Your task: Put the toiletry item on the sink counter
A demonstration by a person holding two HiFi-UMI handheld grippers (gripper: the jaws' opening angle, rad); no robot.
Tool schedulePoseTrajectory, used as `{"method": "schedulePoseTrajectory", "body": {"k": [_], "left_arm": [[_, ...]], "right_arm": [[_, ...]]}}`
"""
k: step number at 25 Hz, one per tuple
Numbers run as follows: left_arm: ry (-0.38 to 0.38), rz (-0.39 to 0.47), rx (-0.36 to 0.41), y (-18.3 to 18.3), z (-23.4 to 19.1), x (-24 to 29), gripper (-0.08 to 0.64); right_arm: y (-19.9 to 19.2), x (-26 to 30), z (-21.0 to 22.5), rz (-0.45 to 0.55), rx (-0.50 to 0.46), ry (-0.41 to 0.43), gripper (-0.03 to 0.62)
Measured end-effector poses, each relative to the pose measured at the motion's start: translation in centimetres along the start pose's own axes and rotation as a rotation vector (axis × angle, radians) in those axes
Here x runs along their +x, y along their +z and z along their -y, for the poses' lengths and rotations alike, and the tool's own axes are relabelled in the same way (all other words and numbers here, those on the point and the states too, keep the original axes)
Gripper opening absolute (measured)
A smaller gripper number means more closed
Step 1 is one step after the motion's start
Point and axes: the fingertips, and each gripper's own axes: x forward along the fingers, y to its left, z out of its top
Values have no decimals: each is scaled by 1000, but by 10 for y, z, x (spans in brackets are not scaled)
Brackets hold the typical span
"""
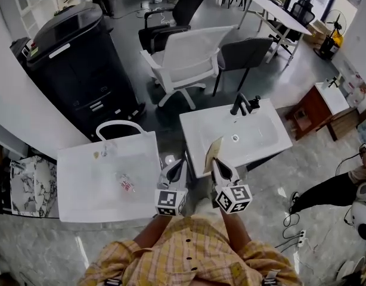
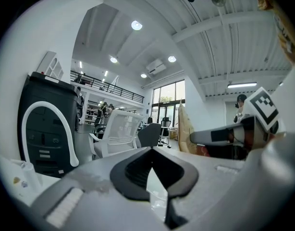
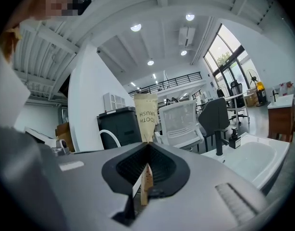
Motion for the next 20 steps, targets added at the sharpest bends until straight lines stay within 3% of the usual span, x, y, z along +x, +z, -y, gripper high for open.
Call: {"method": "schedulePoseTrajectory", "body": {"k": [10, 20], "left_arm": [[58, -45, 1, -6, -4, 32, 0], [116, -99, -28, -26, -15, 57, 0]], "right_arm": [[2, 33, 28, -44, 24, 49, 4], [-30, 61, 59, -172, 67, 64, 5]]}}
